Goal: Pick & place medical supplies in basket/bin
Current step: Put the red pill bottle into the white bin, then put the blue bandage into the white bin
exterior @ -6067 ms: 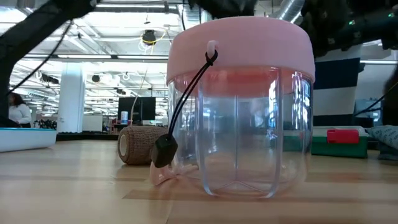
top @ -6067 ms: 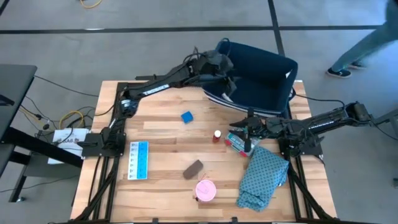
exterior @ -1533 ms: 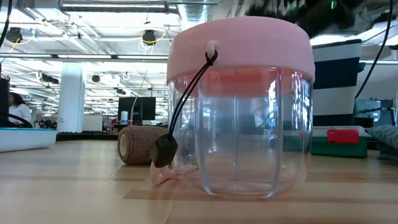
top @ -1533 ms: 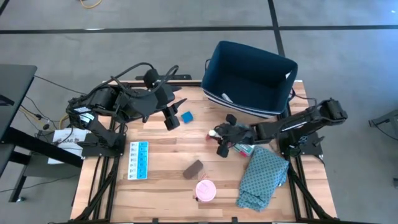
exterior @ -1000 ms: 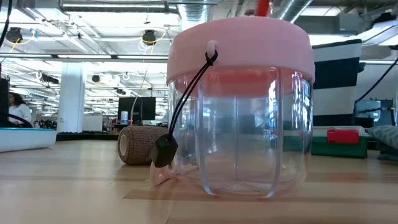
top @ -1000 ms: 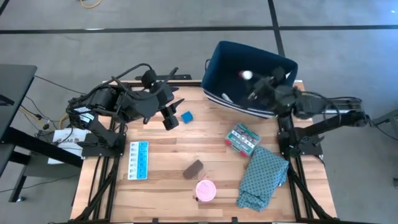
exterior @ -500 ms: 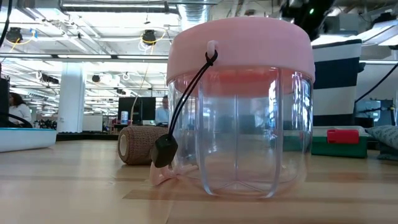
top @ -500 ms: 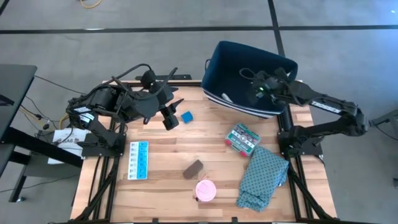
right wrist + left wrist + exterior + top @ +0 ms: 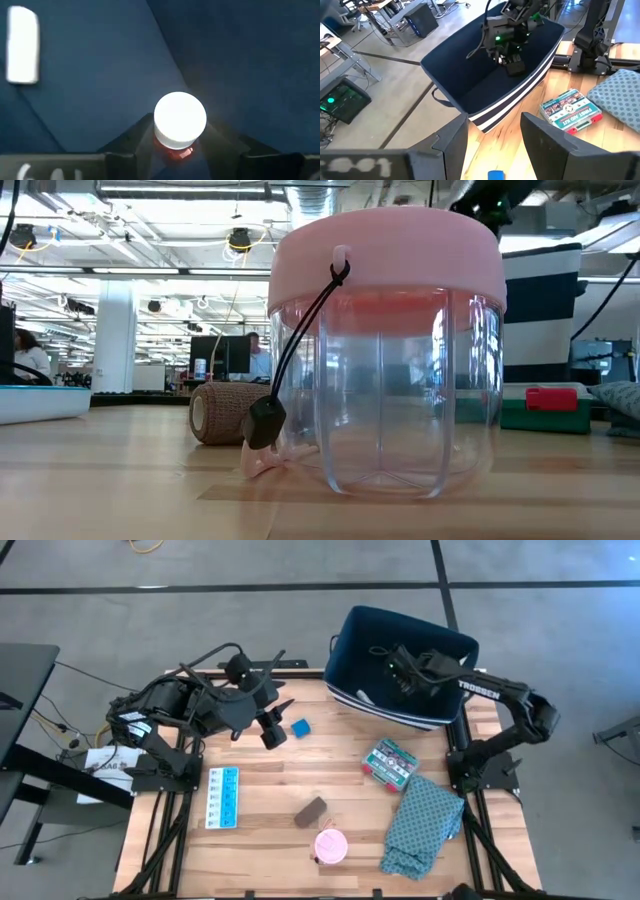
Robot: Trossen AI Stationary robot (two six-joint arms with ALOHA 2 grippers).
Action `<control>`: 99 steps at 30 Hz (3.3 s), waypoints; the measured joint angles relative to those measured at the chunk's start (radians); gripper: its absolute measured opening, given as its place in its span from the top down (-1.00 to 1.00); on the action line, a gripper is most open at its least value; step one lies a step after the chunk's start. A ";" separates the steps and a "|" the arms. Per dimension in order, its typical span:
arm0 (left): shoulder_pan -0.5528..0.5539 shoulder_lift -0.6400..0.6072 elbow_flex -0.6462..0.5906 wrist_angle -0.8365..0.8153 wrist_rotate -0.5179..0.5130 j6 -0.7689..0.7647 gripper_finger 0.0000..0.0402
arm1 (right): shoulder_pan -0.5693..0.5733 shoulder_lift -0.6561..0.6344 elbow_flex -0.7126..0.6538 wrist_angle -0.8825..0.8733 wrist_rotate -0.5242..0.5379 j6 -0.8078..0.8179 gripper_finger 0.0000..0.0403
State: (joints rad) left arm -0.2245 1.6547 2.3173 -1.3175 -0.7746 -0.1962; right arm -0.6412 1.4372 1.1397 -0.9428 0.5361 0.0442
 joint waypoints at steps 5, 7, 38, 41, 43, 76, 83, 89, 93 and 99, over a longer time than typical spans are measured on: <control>0.000 0.000 0.000 -0.028 0.000 -0.010 0.14 | -0.034 0.006 0.003 0.001 -0.067 -0.021 0.10; 0.000 0.000 0.000 -0.030 0.000 -0.010 0.14 | -0.035 -0.006 0.017 -0.005 -0.073 -0.026 0.03; -0.096 -0.371 -0.689 -0.232 -0.095 -0.553 0.14 | 0.856 -0.610 0.021 -0.040 -0.053 0.215 0.05; -0.086 -0.430 -0.910 -0.109 -0.103 -0.647 0.14 | 0.956 -0.657 -0.129 0.120 0.010 0.215 0.07; -0.076 -0.446 -1.050 0.025 -0.060 -0.661 0.14 | 1.014 -0.679 -0.213 0.245 0.036 0.190 0.08; 0.536 0.065 -1.537 1.451 0.521 0.193 0.14 | 1.191 -0.304 -0.413 0.818 0.251 0.105 0.09; 0.592 0.064 -1.536 1.417 0.540 0.165 0.14 | 1.181 -0.306 -0.413 0.813 0.251 0.079 0.09; 0.610 0.100 -1.535 1.422 0.584 0.159 0.34 | 1.182 -0.306 -0.413 0.813 0.251 0.078 0.09; 0.602 0.111 -1.535 1.423 0.602 0.131 0.72 | 1.182 -0.306 -0.413 0.815 0.251 0.078 0.09; 0.539 0.030 -1.541 1.452 0.635 0.072 0.97 | 1.183 -0.306 -0.413 0.816 0.251 0.078 0.09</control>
State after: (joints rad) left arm 0.3148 1.6842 0.7763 0.1346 -0.1400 -0.1241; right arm 0.5415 1.1313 0.7269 -0.1272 0.7868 0.1223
